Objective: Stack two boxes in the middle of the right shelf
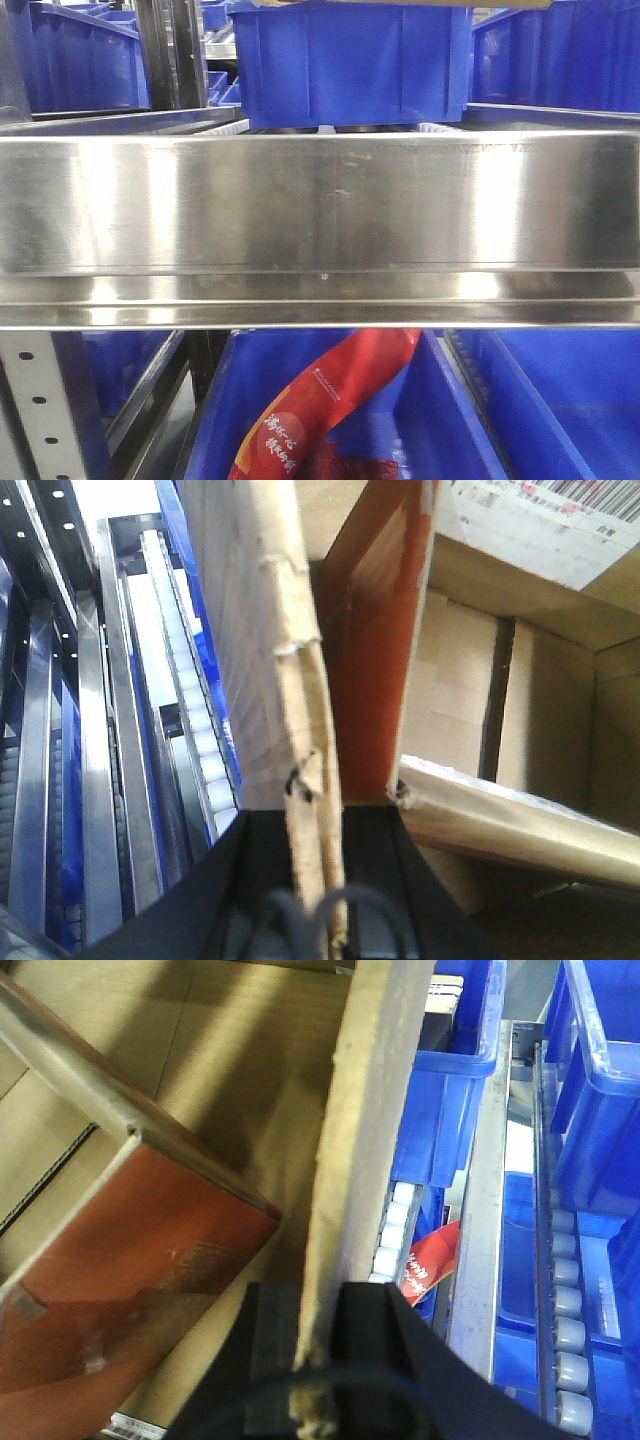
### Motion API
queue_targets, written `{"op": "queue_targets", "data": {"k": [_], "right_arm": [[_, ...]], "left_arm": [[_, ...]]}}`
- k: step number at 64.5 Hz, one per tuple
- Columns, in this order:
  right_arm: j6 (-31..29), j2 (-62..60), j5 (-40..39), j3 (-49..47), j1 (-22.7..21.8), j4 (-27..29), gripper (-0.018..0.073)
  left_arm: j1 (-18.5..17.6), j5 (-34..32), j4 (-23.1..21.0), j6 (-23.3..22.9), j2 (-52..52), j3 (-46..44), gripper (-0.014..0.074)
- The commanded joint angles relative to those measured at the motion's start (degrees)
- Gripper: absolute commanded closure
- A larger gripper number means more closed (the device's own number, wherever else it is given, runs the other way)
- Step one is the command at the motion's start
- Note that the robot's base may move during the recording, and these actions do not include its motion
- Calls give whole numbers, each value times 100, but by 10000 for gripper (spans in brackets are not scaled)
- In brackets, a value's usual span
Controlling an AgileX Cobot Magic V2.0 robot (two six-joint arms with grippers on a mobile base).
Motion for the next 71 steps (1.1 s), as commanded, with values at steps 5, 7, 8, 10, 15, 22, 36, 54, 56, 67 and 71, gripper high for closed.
{"op": "queue_targets", "data": {"k": [5,7,8,10,15,22,36,54,56,67,71], "right_arm": [[-58,-145,8,-105,-33,-33,713],[-58,-182,78,-105,-33,-33,713],[-58,-192,116,-105,-33,-33,713],[-58,-226,199,-105,-33,-33,713],[-58,-327,395,-105,-33,-33,713],[-169,-398,712,-105,-33,-33,713],[-205,-282,1015,11,-33,-303,713],[-205,325,1070,422,-33,-330,713],[-205,379,1085,422,-33,-330,713],[-205,571,1034,422,-33,-330,692],[-205,571,1024,422,-33,-330,632]], "left_arm": [[21,10,-191,130,-139,-34,708],[-29,58,-217,130,-186,-34,708],[-60,95,-217,130,-207,-34,708],[-161,179,-217,130,-259,-34,708],[-466,378,-189,130,-317,-34,708],[-1052,574,160,-34,-303,-34,708],[-1722,628,1243,-603,79,-34,708],[-1684,685,1339,-603,859,-34,708],[-1684,685,1380,-603,911,-34,708],[-1673,685,1511,-615,1091,-34,707],[-1673,685,1511,-615,1106,-34,687]]}}
